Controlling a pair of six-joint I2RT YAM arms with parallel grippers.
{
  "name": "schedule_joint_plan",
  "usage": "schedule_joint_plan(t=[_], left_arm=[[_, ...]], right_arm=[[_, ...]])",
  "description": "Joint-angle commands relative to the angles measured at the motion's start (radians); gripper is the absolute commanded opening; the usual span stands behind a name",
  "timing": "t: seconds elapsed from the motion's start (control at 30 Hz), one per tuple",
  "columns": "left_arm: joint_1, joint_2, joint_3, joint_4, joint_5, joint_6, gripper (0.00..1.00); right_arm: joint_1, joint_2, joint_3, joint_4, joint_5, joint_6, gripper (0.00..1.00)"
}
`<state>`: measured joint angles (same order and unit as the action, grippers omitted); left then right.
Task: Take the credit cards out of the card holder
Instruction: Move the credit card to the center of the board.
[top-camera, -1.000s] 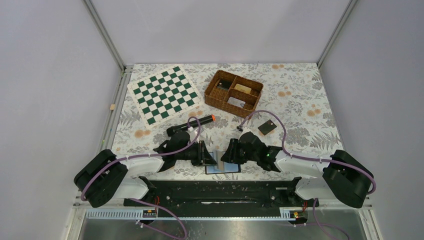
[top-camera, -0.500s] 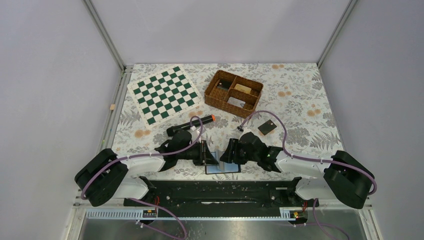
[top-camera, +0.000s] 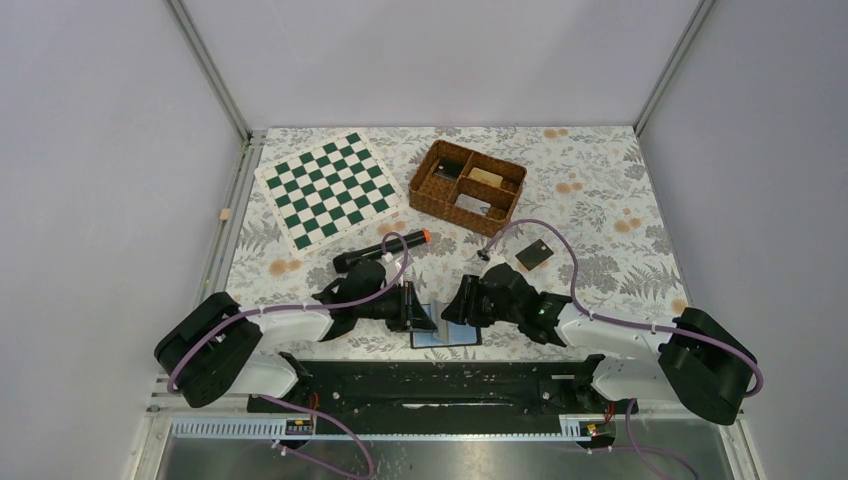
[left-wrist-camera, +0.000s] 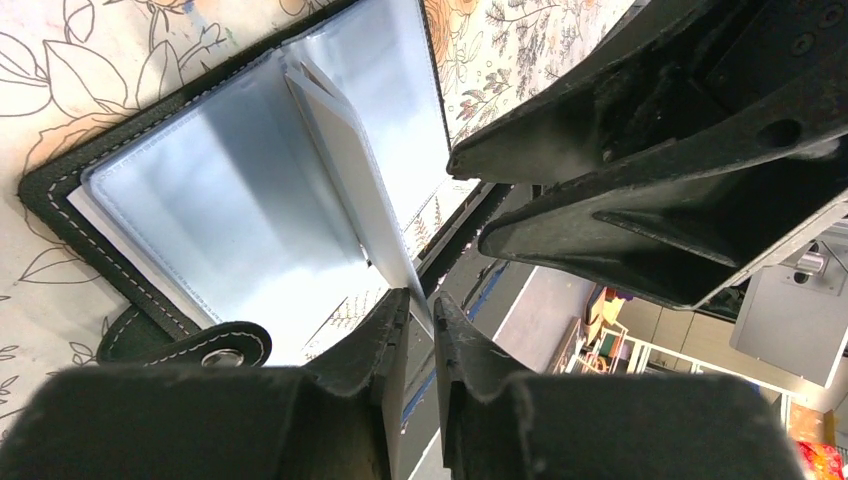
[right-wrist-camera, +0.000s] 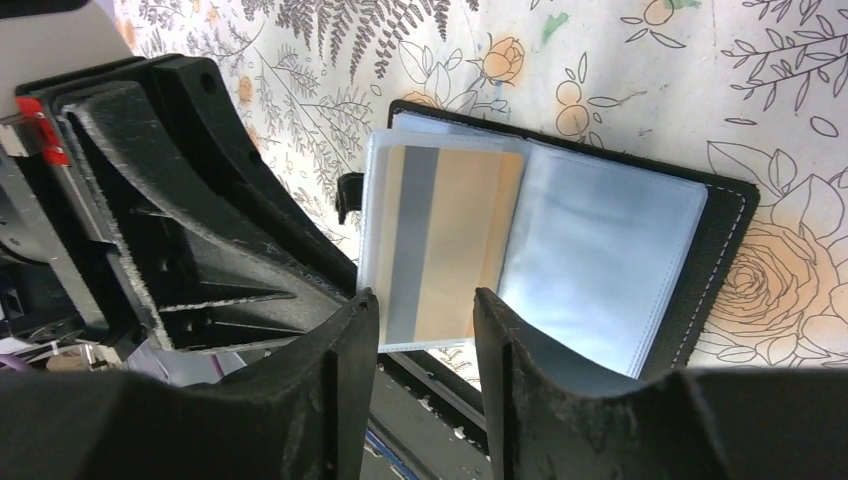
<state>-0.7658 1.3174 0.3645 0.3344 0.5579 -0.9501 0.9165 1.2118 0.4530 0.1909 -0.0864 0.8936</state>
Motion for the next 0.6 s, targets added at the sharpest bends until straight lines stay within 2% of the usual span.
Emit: schedule_joint_plan(t=[0.0,0.1,0.2,0.23,0.47,0.57], left_arm=[[-0.006,0.014,0.023,0.073,0.029,0.003,0.14],[-0.010,0.019,0.024,0.090,0.036,-0.003,0.16],[-0.011,0.011,0.025,0.076,0.026,0.000,0.31],[-0.010,0.004,0.028,0.060,0.018,0.010,0.33],[-0.013,-0.017,0.027,0.084,0.046,0.032,0.32],[-0.015,-0.003,0.036,0.087,0.058,0.035,0.32]], right_arm=[[0.009,-0.027,-0.007,0.002,0.038,0.005,0.46],[0.009,-0.023,-0.005,0.007,0.034,0.009,0.52],[0.008,-0.024,-0.008,0.010,0.038,0.011,0.55],[0.008,-0.029,-0.014,0.016,0.039,0.013,0.55],[0.008,-0.040,-0.023,0.029,0.040,0.010,0.55],[0.008,-0.037,-0.024,0.044,0.036,0.011,0.59]])
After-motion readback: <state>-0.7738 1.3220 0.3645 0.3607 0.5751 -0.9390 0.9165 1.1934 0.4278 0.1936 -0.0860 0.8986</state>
